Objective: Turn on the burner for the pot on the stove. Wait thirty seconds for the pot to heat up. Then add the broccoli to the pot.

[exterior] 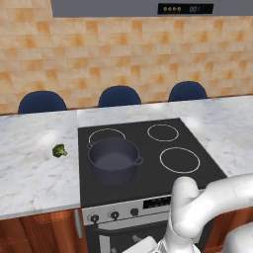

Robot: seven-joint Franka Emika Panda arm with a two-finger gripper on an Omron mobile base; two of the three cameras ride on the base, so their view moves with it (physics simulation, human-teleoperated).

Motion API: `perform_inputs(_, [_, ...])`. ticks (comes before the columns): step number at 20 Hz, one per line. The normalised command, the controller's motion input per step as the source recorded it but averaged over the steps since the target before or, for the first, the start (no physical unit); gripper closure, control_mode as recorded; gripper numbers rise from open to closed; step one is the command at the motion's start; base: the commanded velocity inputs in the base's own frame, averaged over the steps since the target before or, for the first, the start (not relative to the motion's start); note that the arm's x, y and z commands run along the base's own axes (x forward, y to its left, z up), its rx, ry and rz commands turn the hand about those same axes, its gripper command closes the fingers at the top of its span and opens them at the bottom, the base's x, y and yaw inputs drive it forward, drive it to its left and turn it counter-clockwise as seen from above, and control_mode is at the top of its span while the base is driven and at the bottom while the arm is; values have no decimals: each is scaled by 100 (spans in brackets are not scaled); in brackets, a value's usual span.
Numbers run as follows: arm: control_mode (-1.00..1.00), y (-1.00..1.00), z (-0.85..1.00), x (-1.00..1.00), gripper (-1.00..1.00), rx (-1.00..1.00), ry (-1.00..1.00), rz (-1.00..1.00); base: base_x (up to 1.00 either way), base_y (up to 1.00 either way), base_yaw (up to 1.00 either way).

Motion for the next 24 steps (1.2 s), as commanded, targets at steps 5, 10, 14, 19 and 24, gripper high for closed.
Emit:
perform_inputs(5, [-100, 0, 0, 6, -100, 0, 0, 0, 0, 0, 0])
perform_inputs(10, [-100, 0, 5, 5, -100, 1, 0, 0, 0, 0, 0])
perform_inputs(14, [-100, 0, 4, 9, -100, 0, 0, 0, 0, 0, 0])
perform_inputs(19, [-100, -6, 4, 10, -100, 2, 0, 0, 0, 0, 0])
perform_inputs(24, [-100, -6, 5, 11, -100, 3, 0, 0, 0, 0, 0])
